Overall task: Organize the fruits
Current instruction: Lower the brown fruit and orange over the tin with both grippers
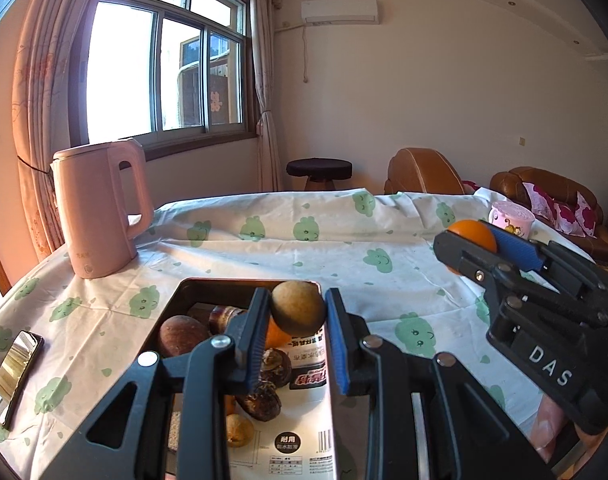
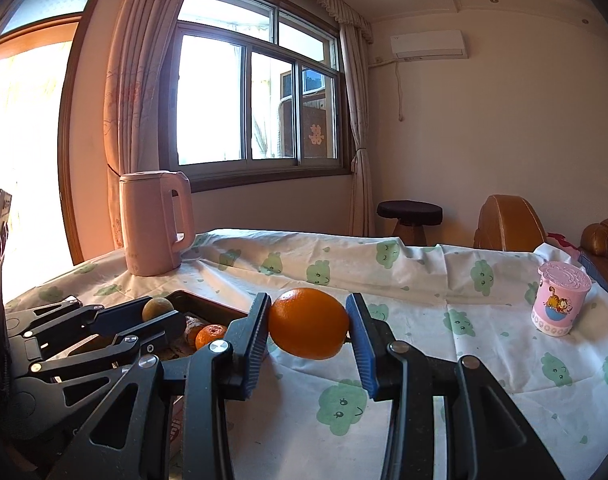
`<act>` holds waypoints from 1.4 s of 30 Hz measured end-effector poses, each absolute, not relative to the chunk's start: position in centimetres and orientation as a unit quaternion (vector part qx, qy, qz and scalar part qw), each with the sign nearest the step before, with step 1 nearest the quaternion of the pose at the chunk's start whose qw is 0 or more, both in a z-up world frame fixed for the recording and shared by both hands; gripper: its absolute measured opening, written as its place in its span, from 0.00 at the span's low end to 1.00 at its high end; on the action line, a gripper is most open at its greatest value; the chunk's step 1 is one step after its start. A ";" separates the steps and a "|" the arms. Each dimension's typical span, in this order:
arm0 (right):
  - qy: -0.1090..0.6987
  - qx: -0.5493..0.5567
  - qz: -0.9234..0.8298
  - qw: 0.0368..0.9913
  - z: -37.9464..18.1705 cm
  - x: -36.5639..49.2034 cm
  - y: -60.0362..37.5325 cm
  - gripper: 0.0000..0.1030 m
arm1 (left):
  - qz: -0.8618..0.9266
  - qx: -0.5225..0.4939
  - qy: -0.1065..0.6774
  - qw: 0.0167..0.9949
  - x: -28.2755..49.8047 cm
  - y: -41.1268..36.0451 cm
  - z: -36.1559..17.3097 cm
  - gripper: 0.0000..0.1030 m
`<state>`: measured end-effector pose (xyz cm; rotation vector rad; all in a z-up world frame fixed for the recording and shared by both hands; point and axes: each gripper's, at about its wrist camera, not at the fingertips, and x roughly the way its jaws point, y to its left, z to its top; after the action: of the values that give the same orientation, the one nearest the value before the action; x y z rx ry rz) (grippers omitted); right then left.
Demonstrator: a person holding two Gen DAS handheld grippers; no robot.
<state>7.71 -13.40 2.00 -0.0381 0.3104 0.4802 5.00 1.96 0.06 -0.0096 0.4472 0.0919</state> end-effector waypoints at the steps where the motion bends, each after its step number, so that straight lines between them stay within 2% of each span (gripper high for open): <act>1: 0.153 -0.020 0.239 0.959 2.1 7.6 -13.1 0.40 | 0.048 -0.007 0.223 0.974 4.9 2.3 0.0 0.29; 42: 0.169 -0.076 0.305 0.934 0.9 6.3 -3.8 0.40 | 0.116 -0.042 0.251 0.960 3.4 11.1 -1.7 0.29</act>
<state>6.33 -3.77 0.95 -0.1546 0.3462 0.6236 3.37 11.14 -1.65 -0.0856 0.5089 0.2343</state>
